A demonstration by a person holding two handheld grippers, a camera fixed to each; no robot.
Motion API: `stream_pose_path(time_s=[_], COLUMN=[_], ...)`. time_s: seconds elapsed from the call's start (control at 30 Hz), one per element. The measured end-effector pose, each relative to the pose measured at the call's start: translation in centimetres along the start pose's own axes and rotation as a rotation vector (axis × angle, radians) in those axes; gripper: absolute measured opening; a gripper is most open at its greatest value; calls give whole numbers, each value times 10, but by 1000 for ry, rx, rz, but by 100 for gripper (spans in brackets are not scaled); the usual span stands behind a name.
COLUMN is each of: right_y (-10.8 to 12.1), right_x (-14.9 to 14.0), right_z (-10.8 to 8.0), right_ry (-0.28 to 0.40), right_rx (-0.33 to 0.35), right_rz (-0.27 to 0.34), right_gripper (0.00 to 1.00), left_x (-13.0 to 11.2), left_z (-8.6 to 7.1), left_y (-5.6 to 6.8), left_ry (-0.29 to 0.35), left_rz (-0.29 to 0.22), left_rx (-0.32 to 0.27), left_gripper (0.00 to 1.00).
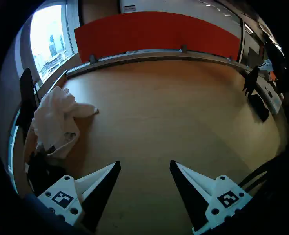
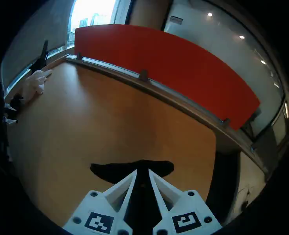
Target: Fold towel
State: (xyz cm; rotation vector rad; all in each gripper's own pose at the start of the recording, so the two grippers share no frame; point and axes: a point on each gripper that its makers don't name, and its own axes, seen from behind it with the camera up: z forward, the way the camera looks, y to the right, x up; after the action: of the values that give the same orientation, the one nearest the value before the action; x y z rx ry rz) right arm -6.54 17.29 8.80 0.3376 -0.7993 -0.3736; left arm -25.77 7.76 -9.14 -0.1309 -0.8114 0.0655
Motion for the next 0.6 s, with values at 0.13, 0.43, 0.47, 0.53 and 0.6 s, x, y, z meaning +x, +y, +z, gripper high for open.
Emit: stream_pose_path(time_s=[0.13, 0.43, 0.47, 0.53, 0.6], right_y=[8, 18, 19, 22, 24], right_x=[-4, -20, -24, -33, -44], right_z=[0, -8, -10, -13, -17], right_ry=[-6, -22, -25, -33, -43], right_rx=[-6, -20, -22, -27, -32], right_rz=[8, 25, 28, 37, 47], right_gripper=[5, 5, 5, 5, 5], left_x=[2, 9, 10, 11, 11], left_z=[1, 2, 2, 2, 2], left_y=[4, 9, 9, 10, 10], left_ry=[0, 4, 5, 6, 6], left_rz=[5, 11, 12, 13, 12], left_rx=[-1, -5, -5, -6, -6], left_gripper=[93, 93, 93, 94, 93])
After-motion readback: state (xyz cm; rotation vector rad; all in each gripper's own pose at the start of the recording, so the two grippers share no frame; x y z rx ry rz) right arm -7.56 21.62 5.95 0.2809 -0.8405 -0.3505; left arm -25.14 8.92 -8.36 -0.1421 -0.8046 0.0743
